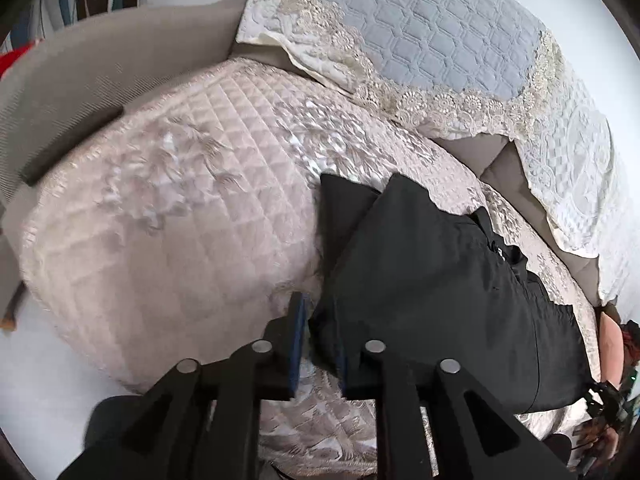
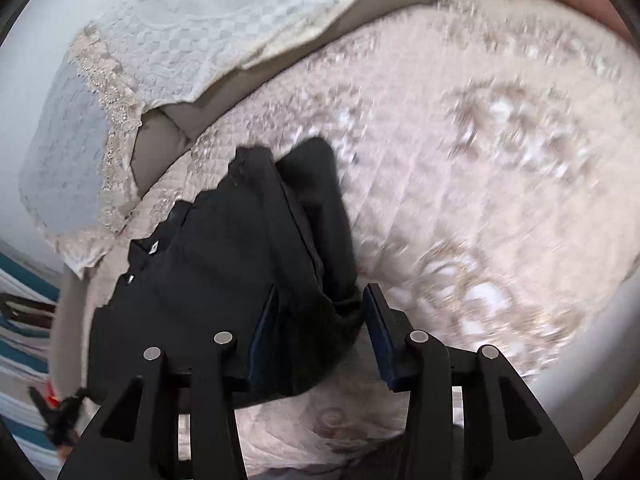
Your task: Fold large clothes
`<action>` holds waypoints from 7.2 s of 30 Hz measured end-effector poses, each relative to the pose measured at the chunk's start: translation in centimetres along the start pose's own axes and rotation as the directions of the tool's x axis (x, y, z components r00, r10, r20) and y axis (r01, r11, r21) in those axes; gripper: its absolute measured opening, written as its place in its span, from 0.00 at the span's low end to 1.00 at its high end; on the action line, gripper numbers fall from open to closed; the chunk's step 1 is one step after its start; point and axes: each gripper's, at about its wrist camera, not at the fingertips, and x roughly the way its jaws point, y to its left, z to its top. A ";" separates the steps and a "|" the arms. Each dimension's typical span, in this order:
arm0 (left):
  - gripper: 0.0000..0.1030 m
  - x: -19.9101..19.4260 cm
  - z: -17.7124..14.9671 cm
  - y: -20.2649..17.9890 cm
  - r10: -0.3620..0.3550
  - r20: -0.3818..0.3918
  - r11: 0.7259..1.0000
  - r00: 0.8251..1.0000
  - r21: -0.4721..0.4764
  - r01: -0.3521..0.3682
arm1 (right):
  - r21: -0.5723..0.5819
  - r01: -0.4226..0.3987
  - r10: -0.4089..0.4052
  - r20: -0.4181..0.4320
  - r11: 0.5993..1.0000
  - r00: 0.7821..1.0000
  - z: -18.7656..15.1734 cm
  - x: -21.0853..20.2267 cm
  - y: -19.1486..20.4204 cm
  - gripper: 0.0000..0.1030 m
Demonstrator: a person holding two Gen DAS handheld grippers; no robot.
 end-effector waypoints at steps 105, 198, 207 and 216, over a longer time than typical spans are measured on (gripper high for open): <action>0.32 6.6 -3.4 -13.8 -0.050 -0.059 0.926 0.997 0.372 0.068 | -0.399 0.170 -0.166 0.046 0.901 0.985 -4.7 5.7 10.1 0.22; 0.71 9.7 2.7 -3.7 -0.119 -0.050 0.983 0.992 0.134 0.125 | -0.725 -0.182 0.068 -0.184 0.665 0.981 -12.9 15.9 33.2 0.26; 0.28 8.9 1.8 -3.0 -0.111 -0.043 0.985 0.993 0.129 0.116 | -0.699 -0.179 0.072 -0.180 0.692 0.981 -13.2 12.5 30.8 0.26; 0.10 4.4 2.9 -5.6 -0.179 0.002 0.968 0.984 0.179 0.175 | -0.658 -0.148 0.069 -0.145 0.739 0.987 -12.3 10.2 27.3 0.26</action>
